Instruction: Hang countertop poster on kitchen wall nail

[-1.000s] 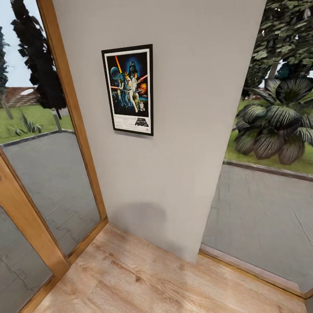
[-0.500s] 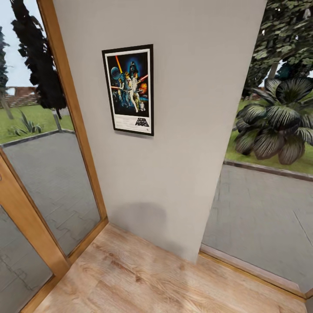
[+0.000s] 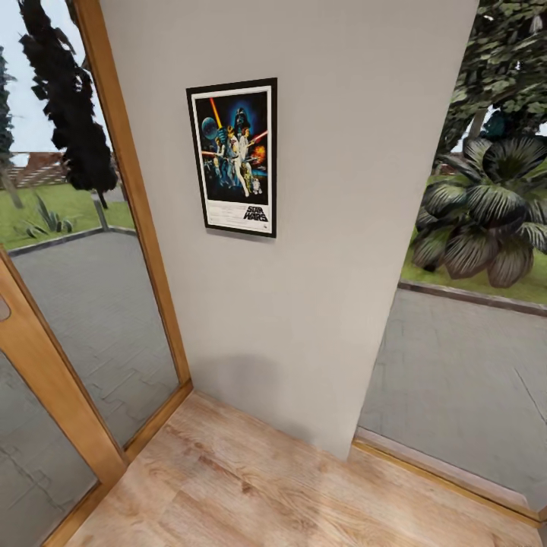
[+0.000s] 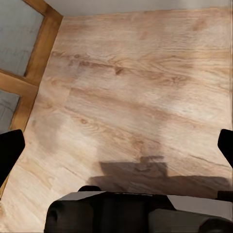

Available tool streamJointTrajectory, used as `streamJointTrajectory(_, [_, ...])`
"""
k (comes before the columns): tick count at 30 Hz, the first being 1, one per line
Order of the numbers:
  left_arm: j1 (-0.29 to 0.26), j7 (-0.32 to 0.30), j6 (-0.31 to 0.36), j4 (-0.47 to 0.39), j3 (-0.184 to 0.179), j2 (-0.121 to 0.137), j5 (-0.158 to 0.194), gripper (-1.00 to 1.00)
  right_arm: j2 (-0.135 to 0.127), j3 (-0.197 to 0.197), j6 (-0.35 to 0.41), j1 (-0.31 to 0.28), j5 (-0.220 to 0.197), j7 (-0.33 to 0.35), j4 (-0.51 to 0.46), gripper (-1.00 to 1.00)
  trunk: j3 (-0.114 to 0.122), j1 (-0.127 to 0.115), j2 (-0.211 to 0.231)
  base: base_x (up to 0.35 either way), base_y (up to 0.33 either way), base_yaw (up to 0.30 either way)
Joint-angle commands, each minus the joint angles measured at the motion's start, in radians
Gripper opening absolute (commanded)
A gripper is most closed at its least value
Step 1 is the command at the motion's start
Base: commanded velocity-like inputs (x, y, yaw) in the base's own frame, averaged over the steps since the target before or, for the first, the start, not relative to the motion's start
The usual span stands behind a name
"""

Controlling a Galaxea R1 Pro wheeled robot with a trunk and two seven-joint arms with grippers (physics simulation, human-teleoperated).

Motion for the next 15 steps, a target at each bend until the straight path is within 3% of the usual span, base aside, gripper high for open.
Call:
streamJointTrajectory(1, [0.000,0.001,-0.002,0.006,0.001,0.000,-0.001,1.00,0.001,-0.001,0.000,0.000,-0.006,-0.001,0.021,1.00,-0.002,0.001,-0.002,0.000,0.001,-0.003])
streamJointTrajectory(3, [0.000,0.040,-0.004,0.045,-0.011,-0.002,-0.012,1.00,0.005,-0.001,-0.001,-0.002,-0.006,-0.037,0.118,1.00,-0.002,0.001,-0.002,0.000,0.001,-0.002])
streamJointTrajectory(6, [0.000,0.109,-0.006,0.079,-0.016,-0.010,-0.069,1.00,0.007,0.001,-0.001,-0.003,-0.006,-0.198,0.249,1.00,-0.002,0.001,-0.002,0.000,0.000,0.000])
streamJointTrajectory(9, [0.000,0.167,-0.009,0.204,-0.012,-0.015,-0.112,1.00,0.008,0.002,-0.001,-0.004,-0.007,-0.467,0.349,1.00,-0.002,0.001,-0.002,0.000,0.000,0.000])
streamJointTrajectory(12, [0.000,0.175,-0.008,0.242,-0.009,-0.013,-0.118,1.00,0.008,0.001,-0.001,-0.004,-0.007,-0.530,0.362,1.00,-0.002,0.001,-0.002,0.000,0.000,0.000])
streamJointTrajectory(15, [0.000,0.176,-0.008,0.257,-0.009,-0.012,-0.118,1.00,0.009,0.000,-0.001,-0.004,-0.007,-0.535,0.363,1.00,-0.002,0.001,-0.002,0.000,0.000,0.000])
